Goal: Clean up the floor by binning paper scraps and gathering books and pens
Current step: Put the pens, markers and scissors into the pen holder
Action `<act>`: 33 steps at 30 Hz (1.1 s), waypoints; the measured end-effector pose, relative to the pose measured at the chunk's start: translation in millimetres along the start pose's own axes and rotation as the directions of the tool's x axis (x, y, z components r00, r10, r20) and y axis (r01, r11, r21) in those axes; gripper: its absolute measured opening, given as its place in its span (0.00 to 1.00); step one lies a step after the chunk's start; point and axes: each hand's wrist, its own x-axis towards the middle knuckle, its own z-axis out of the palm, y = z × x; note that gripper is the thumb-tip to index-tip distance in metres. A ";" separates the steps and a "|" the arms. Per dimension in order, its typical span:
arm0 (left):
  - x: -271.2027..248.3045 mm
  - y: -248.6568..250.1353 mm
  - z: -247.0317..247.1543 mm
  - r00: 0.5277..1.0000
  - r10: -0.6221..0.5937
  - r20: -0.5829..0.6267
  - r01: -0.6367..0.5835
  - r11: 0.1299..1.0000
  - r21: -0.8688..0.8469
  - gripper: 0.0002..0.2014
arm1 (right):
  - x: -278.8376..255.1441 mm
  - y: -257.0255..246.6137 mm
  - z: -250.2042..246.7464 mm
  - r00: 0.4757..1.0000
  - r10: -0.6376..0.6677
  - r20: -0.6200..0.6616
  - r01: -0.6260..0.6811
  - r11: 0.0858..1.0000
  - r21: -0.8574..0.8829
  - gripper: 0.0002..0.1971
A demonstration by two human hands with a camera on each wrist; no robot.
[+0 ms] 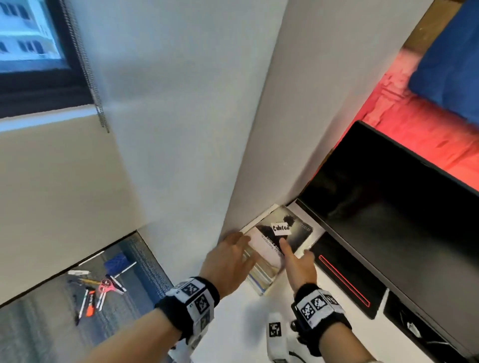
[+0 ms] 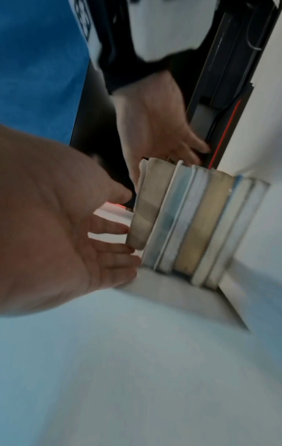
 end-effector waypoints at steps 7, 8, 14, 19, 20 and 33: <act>-148.2 -99.7 -6.9 0.884 -0.429 0.184 0.448 0.890 -0.080 0.15 | -90.0 -12.4 30.9 0.454 -0.890 0.022 0.885 0.449 -0.121 0.04; -174.0 -113.3 -3.5 0.849 -0.488 0.201 0.511 0.856 -0.080 0.14 | -99.4 -11.0 45.2 0.398 -0.913 0.091 0.916 0.390 -0.092 0.02; -302.2 -191.0 -10.4 0.636 -0.749 0.187 0.771 0.623 -0.131 0.10 | -166.3 5.5 160.5 0.205 -0.712 0.672 0.954 0.299 0.025 0.05; -369.8 -255.7 -33.4 0.513 -0.847 0.139 0.844 0.467 -0.264 0.13 | -201.9 37.6 256.3 0.171 -0.217 0.961 0.967 0.223 -0.122 0.04; -380.7 -270.7 -32.6 0.486 -0.861 0.153 0.856 0.432 -0.284 0.13 | -204.3 47.1 271.8 0.190 -0.152 0.970 0.966 0.204 -0.157 0.04; -490.5 -596.7 85.5 0.319 -0.922 0.220 0.925 0.253 -0.282 0.10 | -194.2 263.0 578.5 0.283 0.263 0.922 0.959 -0.062 -0.276 0.05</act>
